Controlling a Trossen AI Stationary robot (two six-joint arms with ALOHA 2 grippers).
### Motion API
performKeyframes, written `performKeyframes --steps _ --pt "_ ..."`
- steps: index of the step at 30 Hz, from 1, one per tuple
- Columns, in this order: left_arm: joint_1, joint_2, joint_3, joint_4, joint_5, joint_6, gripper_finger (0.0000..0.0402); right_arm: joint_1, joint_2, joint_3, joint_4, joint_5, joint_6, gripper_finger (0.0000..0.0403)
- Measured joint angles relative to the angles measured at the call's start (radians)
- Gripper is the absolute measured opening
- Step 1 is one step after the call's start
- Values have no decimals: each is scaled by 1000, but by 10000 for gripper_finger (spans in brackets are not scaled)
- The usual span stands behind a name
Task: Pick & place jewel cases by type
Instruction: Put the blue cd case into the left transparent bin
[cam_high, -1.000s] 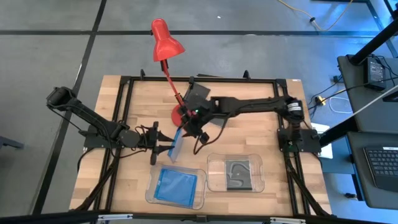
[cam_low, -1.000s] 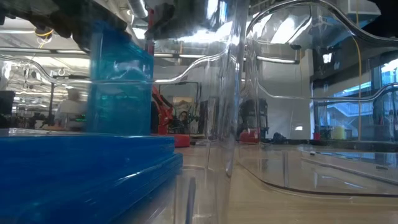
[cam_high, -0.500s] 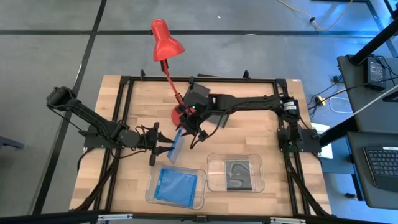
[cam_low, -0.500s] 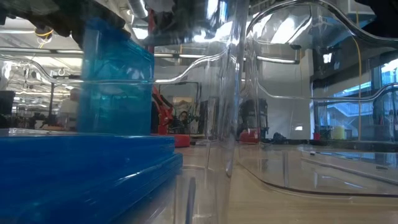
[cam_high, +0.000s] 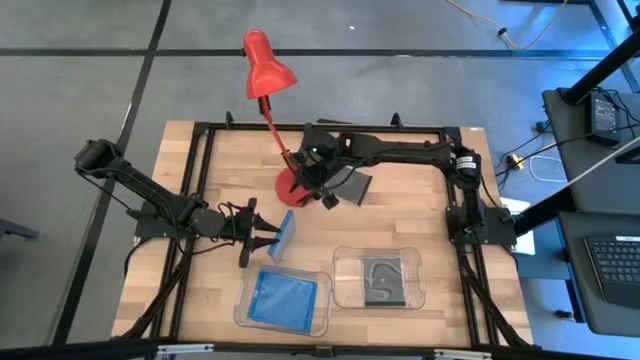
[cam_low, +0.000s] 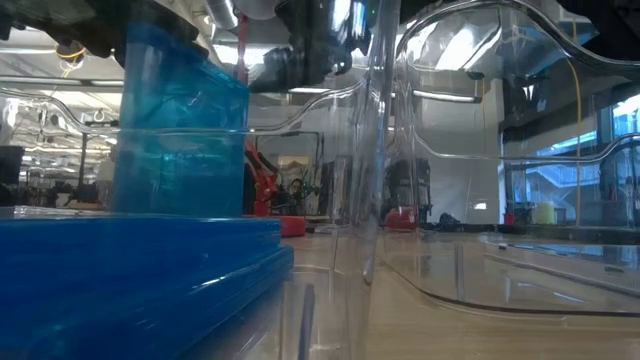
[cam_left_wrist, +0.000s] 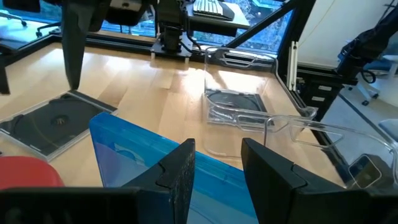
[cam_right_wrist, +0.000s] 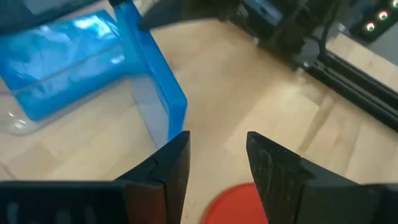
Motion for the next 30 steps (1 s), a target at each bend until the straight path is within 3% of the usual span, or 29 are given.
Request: performKeyframes --steps 17,23,30 --pt "-1 0 0 -1 29 0 129 17 104 0 31 -73 3 163" --pt "-1 0 0 -1 37 1 129 29 128 0 36 -174 1 163" --pt "-1 0 0 -1 38 1 129 68 145 0 87 -198 -4 163"
